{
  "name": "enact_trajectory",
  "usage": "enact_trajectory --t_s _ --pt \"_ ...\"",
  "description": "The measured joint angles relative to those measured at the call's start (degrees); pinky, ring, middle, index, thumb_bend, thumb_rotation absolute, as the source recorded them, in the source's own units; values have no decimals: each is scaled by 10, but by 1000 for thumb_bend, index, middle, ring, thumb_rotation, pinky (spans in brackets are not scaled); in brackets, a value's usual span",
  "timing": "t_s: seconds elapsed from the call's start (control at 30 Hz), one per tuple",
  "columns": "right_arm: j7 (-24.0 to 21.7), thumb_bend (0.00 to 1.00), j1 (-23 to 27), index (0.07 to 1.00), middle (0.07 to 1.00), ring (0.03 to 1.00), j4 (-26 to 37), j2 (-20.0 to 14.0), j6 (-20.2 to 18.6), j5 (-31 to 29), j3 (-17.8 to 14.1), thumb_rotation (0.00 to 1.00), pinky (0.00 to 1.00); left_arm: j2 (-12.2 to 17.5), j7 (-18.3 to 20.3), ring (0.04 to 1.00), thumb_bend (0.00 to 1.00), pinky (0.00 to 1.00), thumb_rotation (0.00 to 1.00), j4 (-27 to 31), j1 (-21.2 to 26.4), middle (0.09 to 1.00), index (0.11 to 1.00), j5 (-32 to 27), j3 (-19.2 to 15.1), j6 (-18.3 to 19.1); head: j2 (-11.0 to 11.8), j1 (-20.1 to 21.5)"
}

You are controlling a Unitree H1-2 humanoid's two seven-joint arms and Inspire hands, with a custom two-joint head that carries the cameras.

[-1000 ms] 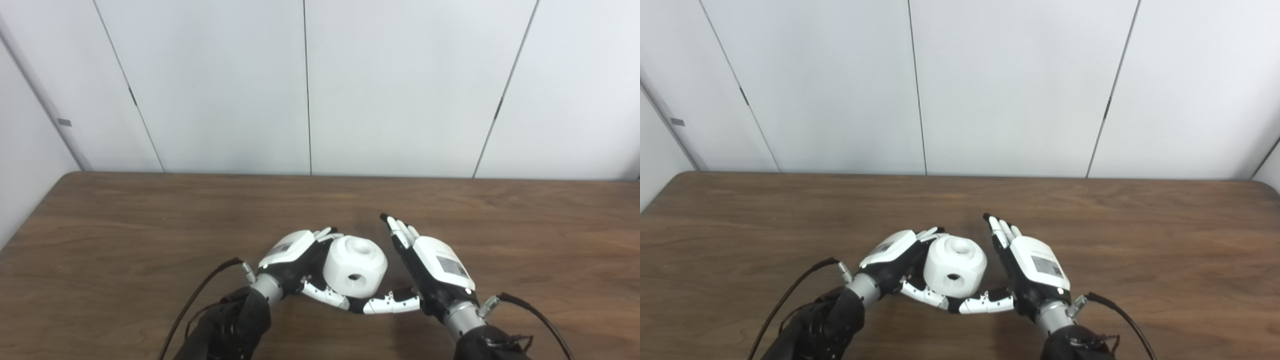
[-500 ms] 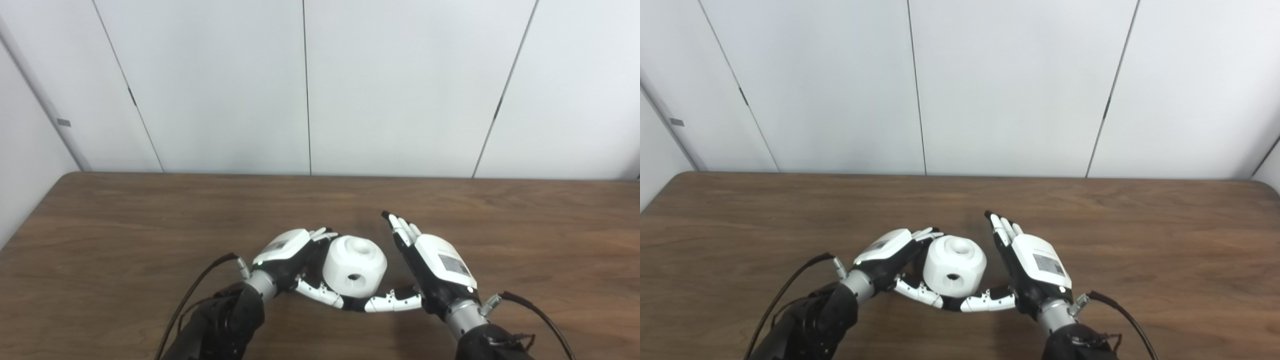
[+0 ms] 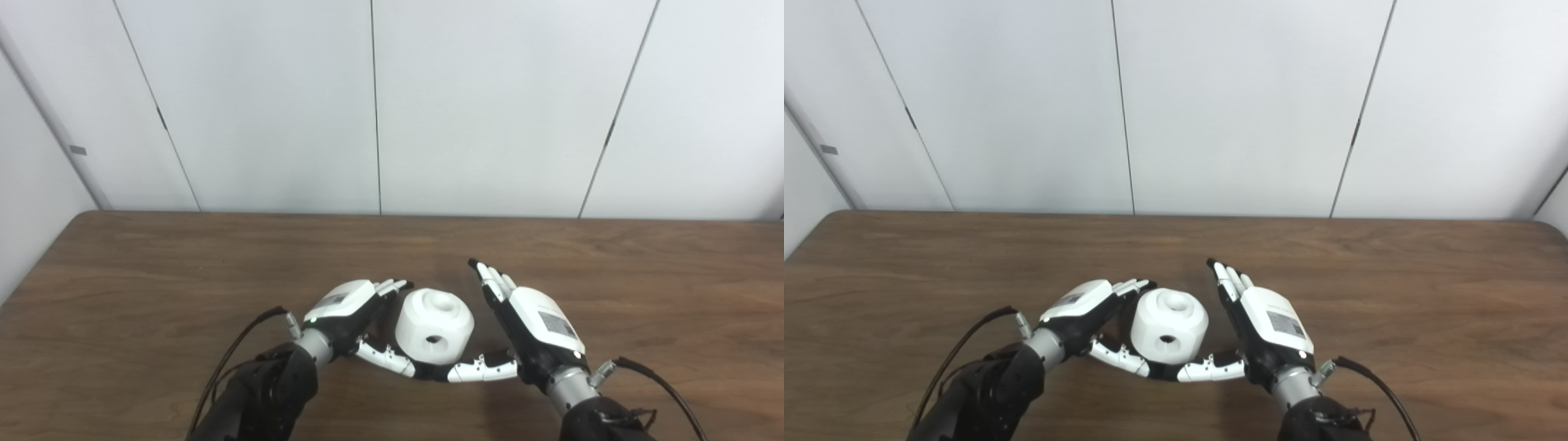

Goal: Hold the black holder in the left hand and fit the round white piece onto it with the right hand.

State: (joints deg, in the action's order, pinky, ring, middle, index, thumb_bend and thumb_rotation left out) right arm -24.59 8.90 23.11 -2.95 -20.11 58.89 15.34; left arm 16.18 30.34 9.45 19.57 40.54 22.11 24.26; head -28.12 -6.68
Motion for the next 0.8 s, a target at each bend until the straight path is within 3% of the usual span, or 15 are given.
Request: enact_trajectory --t_s 0.23,0.37,0.47,0.6,0.8 --pt "0 1000 0 1000 1000 1000 0 -1 -1 -2 0 519 763 -16 109 1000 1000 997 353 17 5 1000 995 75 -45 1 2 0" --pt "0 1000 0 1000 1000 1000 0 -1 -2 -8 -1 508 768 -33 170 1000 1000 848 322 30 12 1000 980 131 -74 1 4 2" --pt "0 1000 1 1000 1000 1000 0 -1 -4 -8 -1 501 762 -38 222 1000 1000 793 297 40 19 1000 969 170 -89 2 4 2" --pt "0 1000 1 1000 1000 1000 0 -4 -11 -8 -3 484 760 -38 246 1000 1000 769 277 47 24 1000 954 174 -108 2 7 3" --pt "0 1000 4 1000 1000 1000 -7 -7 -16 -16 -3 475 762 -13 236 1000 1000 755 291 52 20 1000 937 128 -120 3 14 2"
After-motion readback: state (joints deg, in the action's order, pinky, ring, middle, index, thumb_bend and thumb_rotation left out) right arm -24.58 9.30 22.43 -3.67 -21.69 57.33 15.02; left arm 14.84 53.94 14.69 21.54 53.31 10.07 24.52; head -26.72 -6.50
